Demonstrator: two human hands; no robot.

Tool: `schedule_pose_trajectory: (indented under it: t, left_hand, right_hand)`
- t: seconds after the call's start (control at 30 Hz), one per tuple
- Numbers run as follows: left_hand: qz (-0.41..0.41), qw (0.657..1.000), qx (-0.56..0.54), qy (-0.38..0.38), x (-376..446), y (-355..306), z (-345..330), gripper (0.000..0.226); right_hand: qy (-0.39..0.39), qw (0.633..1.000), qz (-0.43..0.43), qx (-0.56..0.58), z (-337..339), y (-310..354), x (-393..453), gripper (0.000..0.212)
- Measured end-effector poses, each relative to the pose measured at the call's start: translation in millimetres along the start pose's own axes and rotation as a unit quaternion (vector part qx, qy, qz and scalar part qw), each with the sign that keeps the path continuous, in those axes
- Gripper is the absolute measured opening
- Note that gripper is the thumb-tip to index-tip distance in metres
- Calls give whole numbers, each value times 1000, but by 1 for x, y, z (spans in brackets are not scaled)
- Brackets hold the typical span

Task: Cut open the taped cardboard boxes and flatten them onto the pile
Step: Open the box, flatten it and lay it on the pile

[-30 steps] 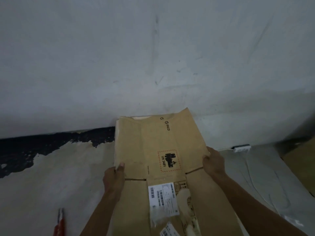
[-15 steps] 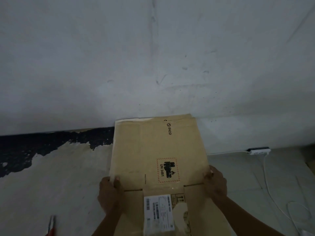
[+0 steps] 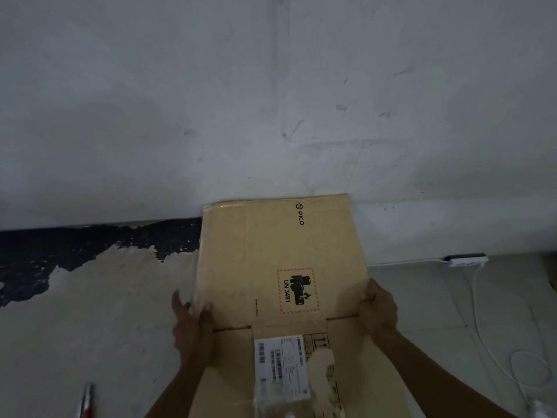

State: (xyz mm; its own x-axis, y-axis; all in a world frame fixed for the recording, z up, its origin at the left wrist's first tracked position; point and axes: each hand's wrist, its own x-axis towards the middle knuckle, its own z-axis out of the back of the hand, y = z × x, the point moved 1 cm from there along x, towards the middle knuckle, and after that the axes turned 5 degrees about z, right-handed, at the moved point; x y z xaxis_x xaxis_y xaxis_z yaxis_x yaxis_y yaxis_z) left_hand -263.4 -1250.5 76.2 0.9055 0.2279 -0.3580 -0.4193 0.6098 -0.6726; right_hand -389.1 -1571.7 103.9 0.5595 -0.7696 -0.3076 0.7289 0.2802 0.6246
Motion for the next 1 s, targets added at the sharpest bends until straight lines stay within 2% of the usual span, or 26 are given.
schedule_pose_trajectory:
  t: [0.13, 0.17, 0.23, 0.27, 0.33, 0.47, 0.53, 0.67, 0.73, 0.83, 0.93, 1.0]
  left_hand:
    - [29, 997, 62, 43, 12, -1, -3, 55]
    - [31, 997, 59, 45, 14, -4, -3, 56]
    - [40, 996, 62, 44, 14, -11, -2, 55]
    - [47, 995, 74, 37, 13, -17, -3, 53]
    - [45, 992, 115, 8, 6, -31, -5, 57]
    - [-15, 986, 167, -7, -4, -49, -10, 65]
    - [-33, 986, 166, 6, -9, -53, -11, 66]
    - [-86, 987, 134, -13, -29, -57, -6, 66]
    - [-161, 984, 71, -22, -40, -54, 1, 57]
    - [-279, 959, 12, -47, -59, -44, 13, 41]
    - [-275, 956, -26, -99, -78, -32, 28, 33]
    - [-252, 958, -31, -132, -91, -19, 42, 30]
  right_hand:
    - [61, 998, -22, 25, -2, 2, 0, 45]
    - [74, 997, -23, 22, -4, 2, 0, 56]
    - [96, 995, -29, -10, -8, 2, -1, 92]
    - [95, 995, -32, -29, -11, 3, -3, 102]
    - [74, 993, -40, -82, -17, 6, -3, 108]
    - [42, 980, -20, -196, -14, 22, -3, 123]
    - [47, 976, 14, -213, -11, 27, -5, 120]
    - [51, 968, 107, -223, -5, 30, -15, 94]
    - [47, 969, 180, -163, -5, 33, -24, 74]
    - [19, 959, 276, -64, -7, 40, -41, 43]
    - [64, 944, 322, -21, -16, 53, -60, 27]
    - [99, 929, 355, -30, -28, 60, -72, 23]
